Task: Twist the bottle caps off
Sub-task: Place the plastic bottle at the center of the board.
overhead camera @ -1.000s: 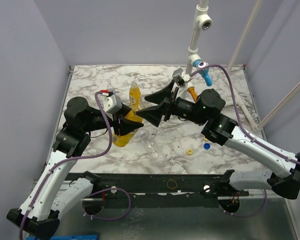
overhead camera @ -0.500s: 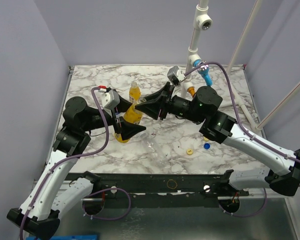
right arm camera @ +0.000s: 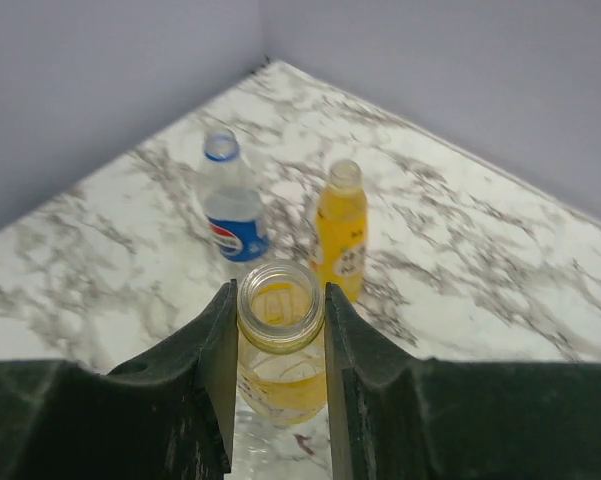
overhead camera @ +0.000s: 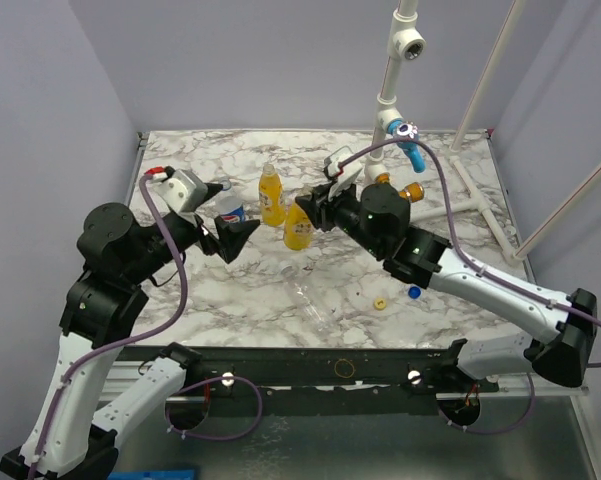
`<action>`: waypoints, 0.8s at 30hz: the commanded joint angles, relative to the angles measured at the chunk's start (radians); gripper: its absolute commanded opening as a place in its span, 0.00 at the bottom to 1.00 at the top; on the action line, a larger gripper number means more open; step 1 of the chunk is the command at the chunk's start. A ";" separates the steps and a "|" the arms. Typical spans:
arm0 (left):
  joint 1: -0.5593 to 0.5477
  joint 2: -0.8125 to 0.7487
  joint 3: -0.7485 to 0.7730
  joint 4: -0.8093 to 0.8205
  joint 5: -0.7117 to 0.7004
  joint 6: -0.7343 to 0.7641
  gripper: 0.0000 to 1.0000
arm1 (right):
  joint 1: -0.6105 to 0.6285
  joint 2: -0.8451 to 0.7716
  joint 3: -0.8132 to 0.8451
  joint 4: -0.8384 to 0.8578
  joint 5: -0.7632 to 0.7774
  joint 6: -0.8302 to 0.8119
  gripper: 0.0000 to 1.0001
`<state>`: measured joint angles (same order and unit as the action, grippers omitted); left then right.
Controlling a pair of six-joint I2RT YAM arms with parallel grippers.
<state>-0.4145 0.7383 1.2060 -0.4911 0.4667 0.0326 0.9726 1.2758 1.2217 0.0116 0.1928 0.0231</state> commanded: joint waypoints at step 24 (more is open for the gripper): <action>0.001 0.140 0.071 -0.292 -0.521 0.029 0.99 | -0.008 0.220 -0.340 0.519 0.289 -0.060 0.27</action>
<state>-0.4137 0.8646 1.2533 -0.7589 -0.0010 0.0494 0.9710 1.4944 0.9051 0.4812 0.4442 -0.0925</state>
